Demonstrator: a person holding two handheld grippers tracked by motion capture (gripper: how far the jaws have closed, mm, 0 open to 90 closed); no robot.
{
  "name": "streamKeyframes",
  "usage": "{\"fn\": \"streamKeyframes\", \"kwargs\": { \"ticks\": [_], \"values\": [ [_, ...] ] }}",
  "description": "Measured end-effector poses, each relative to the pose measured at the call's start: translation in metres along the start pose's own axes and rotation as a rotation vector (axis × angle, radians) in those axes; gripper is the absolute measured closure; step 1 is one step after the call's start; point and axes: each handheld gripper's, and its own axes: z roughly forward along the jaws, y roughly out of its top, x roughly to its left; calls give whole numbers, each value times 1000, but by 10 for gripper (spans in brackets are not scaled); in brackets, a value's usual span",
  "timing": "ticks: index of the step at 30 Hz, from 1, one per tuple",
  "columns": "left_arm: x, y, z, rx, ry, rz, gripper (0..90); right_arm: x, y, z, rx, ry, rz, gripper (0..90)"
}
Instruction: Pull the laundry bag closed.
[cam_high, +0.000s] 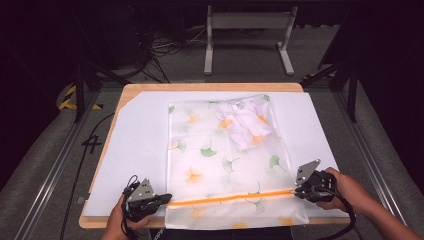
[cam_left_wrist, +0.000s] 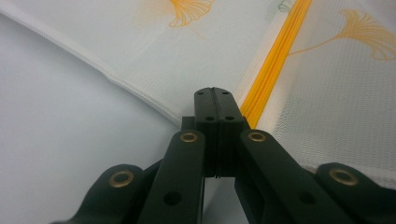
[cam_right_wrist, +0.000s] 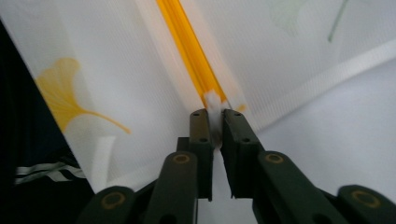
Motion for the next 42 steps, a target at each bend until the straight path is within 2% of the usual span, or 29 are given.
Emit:
{"fn": "streamKeyframes", "kwargs": {
  "ticks": [1, 3, 5, 8, 9, 12, 14, 15, 16, 17, 18, 24, 25, 29, 32, 34, 36, 37, 38, 40, 42],
  "values": [
    [0, 0, 0, -1, 1, -4, 900, 0, -1, 0, -6, 4, 3, 765],
    [-1, 0, -1, 2, 5, 7, 900, -2, -4, -3, -55, 24, 26, 746],
    [-1, 1, -2, -3, 7, 6, 900, -2, -6, -6, -92, 21, 38, 704],
    [-1, 2, -5, -12, 16, 22, 900, -3, -10, -9, -141, 18, 63, 696],
    [-1, 2, -5, -12, 16, 22, 900, -3, -10, -9, -141, 18, 63, 696],
    [1, 4, -10, -23, 36, 33, 900, -4, -15, -13, -212, -19, 75, 649],
    [2, 5, -10, -21, 39, 33, 875, -3, -15, -14, -226, -33, 84, 649],
    [3, 6, -11, -25, 47, 40, 869, -4, -16, -15, -240, -41, 96, 640],
    [4, 7, -13, -25, 58, 45, 867, -6, -17, -17, -273, -72, 127, 616],
    [4, 7, -13, -25, 58, 45, 860, -6, -17, -17, -273, -72, 127, 616],
    [6, 9, -16, -39, 74, 45, 846, -8, -19, -19, -302, -79, 143, 612],
    [13, 13, -22, -65, 106, 52, 769, -9, -22, -19, -349, -126, 177, 573],
    [14, 15, -23, -69, 124, 55, 769, -9, -23, -19, -356, -133, 185, 574],
    [20, 17, -27, -92, 158, 48, 676, -11, -29, -19, -427, -173, 214, 536],
    [24, 16, -28, -90, 194, 35, 584, -13, -34, -20, -468, -198, 252, 511],
    [28, 17, -30, -96, 217, 33, 504, -12, -38, -19, -502, -231, 254, 467],
    [30, 17, -31, -99, 225, 27, 490, -12, -38, -19, -505, -239, 253, 445],
    [31, 18, -31, -92, 249, 25, 454, -12, -38, -17, -504, -257, 255, 419],
    [34, 17, -32, -95, 266, 27, 368, -13, -39, -13, -501, -277, 258, 368],
    [38, 15, -33, -101, 288, 19, 316, -16, -40, -10, -505, -296, 272, 321],
    [41, 13, -34, -114, 292, 9, 291, -18, -42, -8, -509, -310, 284, 309]
  ]
}}
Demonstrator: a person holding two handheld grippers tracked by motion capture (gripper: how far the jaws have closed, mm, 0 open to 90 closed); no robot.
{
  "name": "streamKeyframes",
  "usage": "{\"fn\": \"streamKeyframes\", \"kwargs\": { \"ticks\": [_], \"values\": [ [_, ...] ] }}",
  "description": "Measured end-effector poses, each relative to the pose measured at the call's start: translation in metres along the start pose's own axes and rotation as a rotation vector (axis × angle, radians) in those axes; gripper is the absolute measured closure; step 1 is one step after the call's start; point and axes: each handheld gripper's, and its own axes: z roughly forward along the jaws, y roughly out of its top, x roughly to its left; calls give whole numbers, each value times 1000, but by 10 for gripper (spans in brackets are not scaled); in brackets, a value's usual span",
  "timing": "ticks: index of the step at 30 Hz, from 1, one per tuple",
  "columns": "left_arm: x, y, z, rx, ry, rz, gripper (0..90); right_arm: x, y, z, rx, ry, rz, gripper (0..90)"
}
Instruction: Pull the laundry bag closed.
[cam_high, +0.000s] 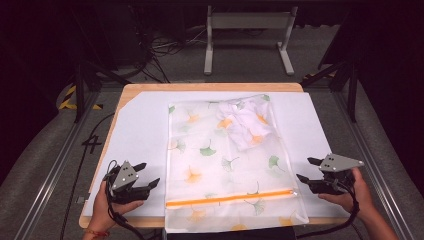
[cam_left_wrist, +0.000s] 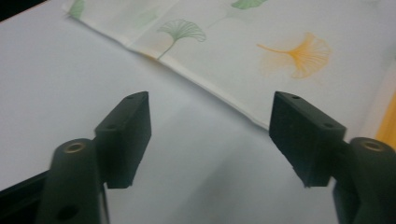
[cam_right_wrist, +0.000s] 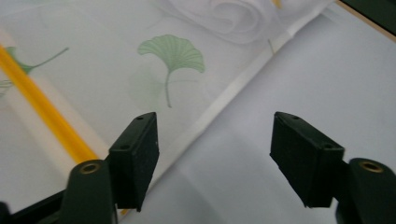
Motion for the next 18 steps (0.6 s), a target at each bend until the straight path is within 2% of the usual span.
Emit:
{"fn": "streamKeyframes", "kwargs": {
  "ticks": [2, 5, 6, 7, 8, 10, 12, 15, 16, 18],
  "values": [
    [7, -4, 1, -8, 11, -12, 224, -7, -6, 3, -29, -35, 40, 256],
    [14, -8, 1, -18, 6, -32, 196, -10, -9, 4, -50, -49, 62, 229],
    [19, -12, 0, -34, 10, -49, 189, -13, -14, 6, -78, -85, 91, 203],
    [19, -12, 0, -34, 10, -49, 185, -13, -14, 6, -78, -85, 91, 203],
    [24, -15, -1, -47, 20, -64, 180, -16, -20, 7, -102, -103, 121, 190],
    [26, -17, -2, -46, 27, -69, 171, -16, -23, 8, -113, -115, 132, 180],
    [31, -21, -3, -60, 29, -114, 162, -18, -31, 12, -124, -138, 155, 172],
    [30, -22, -4, -66, 34, -136, 147, -18, -37, 15, -112, -155, 171, 159],
    [29, -22, -4, -60, 29, -134, 147, -17, -39, 15, -108, -179, 164, 155],
    [27, -23, -2, -57, 27, -139, 145, -16, -43, 15, -118, -187, 194, 143]
  ]
}}
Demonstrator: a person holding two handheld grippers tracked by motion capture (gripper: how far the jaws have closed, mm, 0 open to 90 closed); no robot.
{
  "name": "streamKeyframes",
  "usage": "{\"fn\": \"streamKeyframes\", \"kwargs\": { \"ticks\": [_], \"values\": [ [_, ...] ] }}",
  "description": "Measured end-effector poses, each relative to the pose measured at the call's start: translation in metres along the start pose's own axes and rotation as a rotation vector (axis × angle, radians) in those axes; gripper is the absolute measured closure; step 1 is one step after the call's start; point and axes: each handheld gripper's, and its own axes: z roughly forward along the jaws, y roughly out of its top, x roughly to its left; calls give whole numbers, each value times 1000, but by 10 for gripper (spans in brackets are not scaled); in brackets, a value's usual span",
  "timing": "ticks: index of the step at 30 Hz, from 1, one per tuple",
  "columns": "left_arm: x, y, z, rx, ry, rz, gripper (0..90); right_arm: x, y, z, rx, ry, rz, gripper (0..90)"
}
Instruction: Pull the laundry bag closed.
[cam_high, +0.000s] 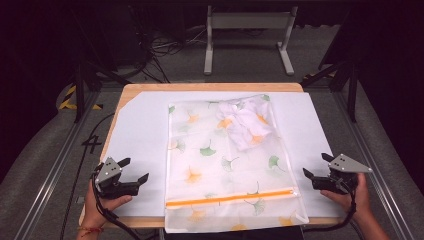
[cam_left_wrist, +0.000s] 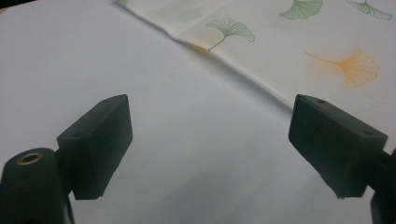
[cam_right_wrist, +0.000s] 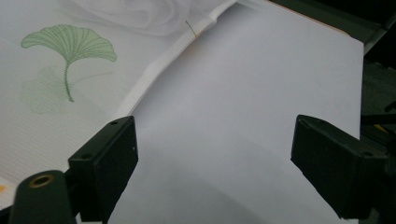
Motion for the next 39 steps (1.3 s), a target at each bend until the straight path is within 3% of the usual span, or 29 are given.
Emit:
{"fn": "streamKeyframes", "kwargs": {
  "ticks": [5, 12, 21, 24, 39],
  "values": [
    [-1, 0, 6, 17, -7, 4, 125, -4, -7, -3, 0, -20, 43, 133],
    [-3, -2, 6, 36, -3, 27, 123, -4, -7, -6, -5, -31, 56, 132],
    [-5, 0, 6, 47, 8, 40, 117, 1, -7, -3, 8, -23, 26, 146],
    [-5, 0, 7, 51, 11, 45, 117, 4, -4, -8, -34, -52, -6, 165],
    [-8, 2, 8, 67, 20, 52, 118, 5, -5, -8, -27, -38, -4, 165]
  ]
}}
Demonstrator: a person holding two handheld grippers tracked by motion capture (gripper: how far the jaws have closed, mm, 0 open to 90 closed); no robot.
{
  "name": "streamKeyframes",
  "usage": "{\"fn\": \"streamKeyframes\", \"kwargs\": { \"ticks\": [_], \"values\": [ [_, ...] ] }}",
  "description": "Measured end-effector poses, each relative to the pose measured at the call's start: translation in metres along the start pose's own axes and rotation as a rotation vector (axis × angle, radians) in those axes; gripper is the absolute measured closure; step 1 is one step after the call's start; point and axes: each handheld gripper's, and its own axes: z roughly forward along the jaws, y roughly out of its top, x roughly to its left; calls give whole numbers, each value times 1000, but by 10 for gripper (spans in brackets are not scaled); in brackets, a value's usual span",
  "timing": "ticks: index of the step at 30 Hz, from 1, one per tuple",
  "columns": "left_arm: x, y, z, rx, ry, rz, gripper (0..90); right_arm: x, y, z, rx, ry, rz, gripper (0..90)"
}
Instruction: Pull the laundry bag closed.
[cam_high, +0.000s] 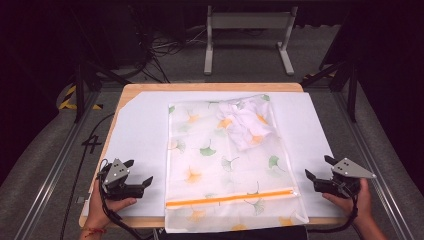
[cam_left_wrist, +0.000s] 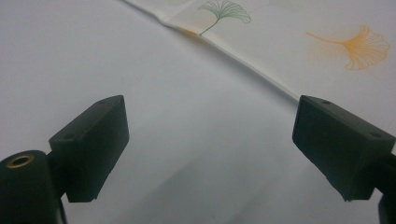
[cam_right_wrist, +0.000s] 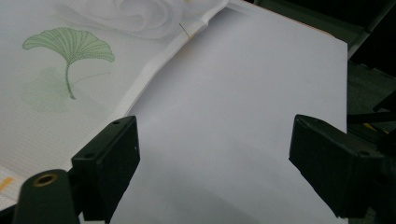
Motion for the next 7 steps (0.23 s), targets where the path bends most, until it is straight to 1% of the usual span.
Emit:
{"fn": "streamKeyframes", "kwargs": {
  "ticks": [4, 5, 7],
  "values": [
    [0, 0, 0, -5, 0, -4, 118, 0, 0, -1, -5, 5, 4, 165],
    [0, 0, 0, -6, 1, -4, 118, 0, 1, -1, -11, 1, -4, 164],
    [1, 0, 0, -4, -1, -7, 117, 0, 1, -2, -13, 1, -3, 164]
  ]
}}
